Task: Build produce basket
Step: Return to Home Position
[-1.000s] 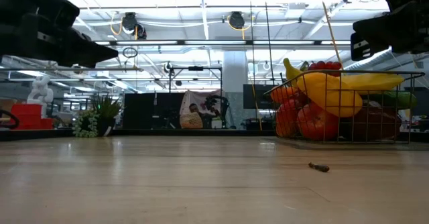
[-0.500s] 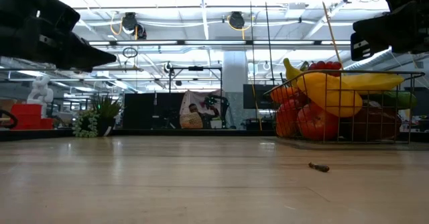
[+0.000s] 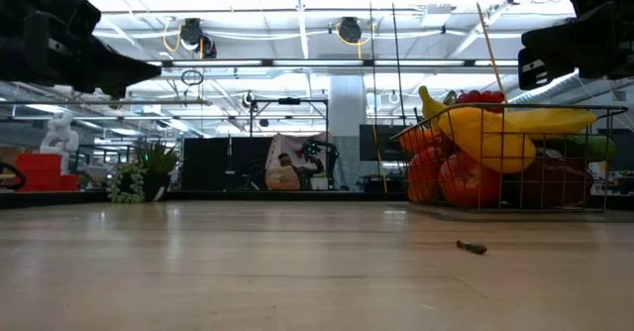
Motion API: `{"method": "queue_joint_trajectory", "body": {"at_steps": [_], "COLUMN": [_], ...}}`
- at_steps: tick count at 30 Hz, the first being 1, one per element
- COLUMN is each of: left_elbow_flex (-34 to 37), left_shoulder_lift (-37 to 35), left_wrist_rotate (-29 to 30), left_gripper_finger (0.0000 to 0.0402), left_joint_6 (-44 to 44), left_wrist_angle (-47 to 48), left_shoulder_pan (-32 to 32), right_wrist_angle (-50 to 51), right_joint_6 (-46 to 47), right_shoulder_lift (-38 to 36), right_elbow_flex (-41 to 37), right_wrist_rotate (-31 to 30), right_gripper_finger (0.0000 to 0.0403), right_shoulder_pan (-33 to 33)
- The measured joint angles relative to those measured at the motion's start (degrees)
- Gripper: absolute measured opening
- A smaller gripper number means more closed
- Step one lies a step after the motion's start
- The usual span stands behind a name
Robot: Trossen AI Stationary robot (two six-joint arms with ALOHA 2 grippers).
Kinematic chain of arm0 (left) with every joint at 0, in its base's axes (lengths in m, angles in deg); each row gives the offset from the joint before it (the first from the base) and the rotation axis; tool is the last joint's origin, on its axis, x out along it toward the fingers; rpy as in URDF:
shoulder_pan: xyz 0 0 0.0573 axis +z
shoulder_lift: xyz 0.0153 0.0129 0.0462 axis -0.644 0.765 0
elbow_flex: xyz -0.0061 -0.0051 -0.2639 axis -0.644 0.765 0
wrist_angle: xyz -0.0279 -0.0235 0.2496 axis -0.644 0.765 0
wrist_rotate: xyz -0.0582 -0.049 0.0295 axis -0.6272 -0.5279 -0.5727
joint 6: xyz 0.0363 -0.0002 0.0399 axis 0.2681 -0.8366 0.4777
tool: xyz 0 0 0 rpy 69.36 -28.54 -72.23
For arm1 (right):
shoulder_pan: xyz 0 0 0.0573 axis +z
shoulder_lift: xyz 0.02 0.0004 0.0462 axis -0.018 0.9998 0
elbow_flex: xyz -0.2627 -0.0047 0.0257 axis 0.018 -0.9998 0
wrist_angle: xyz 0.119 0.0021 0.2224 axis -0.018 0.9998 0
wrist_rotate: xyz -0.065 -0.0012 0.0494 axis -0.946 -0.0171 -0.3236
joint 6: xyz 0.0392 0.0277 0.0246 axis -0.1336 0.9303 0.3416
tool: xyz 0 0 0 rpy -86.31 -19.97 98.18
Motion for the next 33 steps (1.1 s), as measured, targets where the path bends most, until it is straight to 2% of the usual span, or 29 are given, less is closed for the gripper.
{"method": "queue_joint_trajectory", "body": {"at_steps": [11,20,33], "left_elbow_flex": [0.0,0.0,0.0], "left_shoulder_lift": [-2.6,-2.6,-2.6], "left_wrist_rotate": [-0.7,-0.7,-0.7], "left_gripper_finger": [0.0001,0.0026,0.0003], "left_joint_6": [1.2,0.9,0.8], "left_wrist_angle": [0.4,0.3,0.3], "left_shoulder_pan": [0.0,0.0,0.0], "right_wrist_angle": [0.0,0.0,0.0], "right_joint_6": [0.0,0.0,0.0], "right_shoulder_lift": [0.0,0.0,0.0], "right_elbow_flex": [0.0,0.0,0.0], "right_wrist_rotate": [0.0,0.0,0.0], "right_gripper_finger": [0.0,0.0,0.0], "right_shoulder_pan": [0.0,0.0,0.0]}}
